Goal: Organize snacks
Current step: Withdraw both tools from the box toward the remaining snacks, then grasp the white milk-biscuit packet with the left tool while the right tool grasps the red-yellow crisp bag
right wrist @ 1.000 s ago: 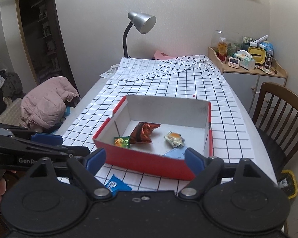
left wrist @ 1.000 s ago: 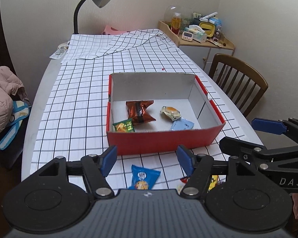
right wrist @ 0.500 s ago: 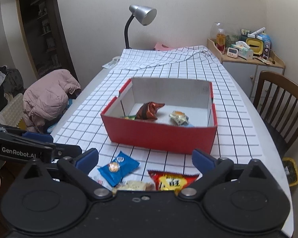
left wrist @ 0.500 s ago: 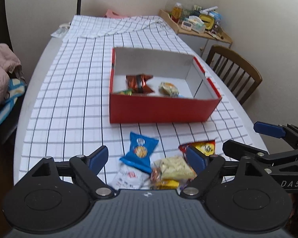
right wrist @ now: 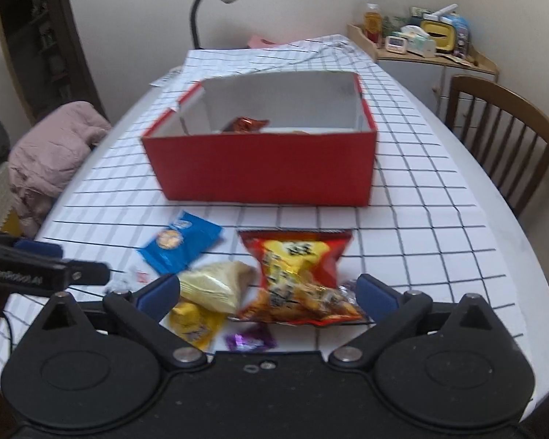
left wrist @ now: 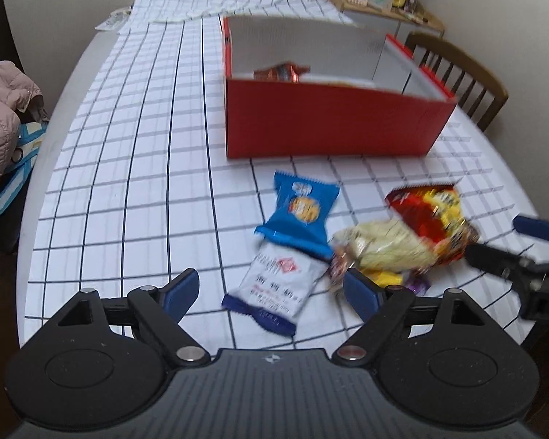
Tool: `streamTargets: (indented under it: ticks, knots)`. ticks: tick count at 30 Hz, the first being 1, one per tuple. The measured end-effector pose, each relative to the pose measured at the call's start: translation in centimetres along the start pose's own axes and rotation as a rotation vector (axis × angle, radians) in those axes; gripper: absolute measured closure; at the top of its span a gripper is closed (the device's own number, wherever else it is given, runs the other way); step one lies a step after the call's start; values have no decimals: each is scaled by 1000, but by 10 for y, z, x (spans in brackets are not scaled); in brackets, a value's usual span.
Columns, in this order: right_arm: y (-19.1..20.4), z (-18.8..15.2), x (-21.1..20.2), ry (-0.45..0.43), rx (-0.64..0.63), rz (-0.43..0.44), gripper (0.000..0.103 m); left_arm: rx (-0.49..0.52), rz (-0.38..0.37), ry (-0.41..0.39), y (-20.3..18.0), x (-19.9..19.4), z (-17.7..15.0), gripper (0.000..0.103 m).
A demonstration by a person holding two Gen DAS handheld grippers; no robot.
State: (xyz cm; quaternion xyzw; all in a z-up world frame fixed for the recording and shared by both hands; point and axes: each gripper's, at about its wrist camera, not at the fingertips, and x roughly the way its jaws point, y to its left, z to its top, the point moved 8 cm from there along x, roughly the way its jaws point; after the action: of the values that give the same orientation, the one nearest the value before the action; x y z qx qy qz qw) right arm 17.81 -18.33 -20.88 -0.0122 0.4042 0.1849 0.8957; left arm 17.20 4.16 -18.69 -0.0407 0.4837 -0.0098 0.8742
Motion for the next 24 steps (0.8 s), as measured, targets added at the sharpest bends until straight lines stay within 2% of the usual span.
streamTargets:
  ticks: [6, 13, 24]
  knots:
    - [-8, -5, 15, 17, 13, -15, 1, 50, 28, 51, 2, 25, -11, 17]
    - [-12, 1, 32, 39, 2, -3, 4, 129, 18, 82, -7, 47, -14, 17]
    - [-13, 3, 51, 90, 6, 35, 15, 137, -4, 109, -3, 66, -13, 18]
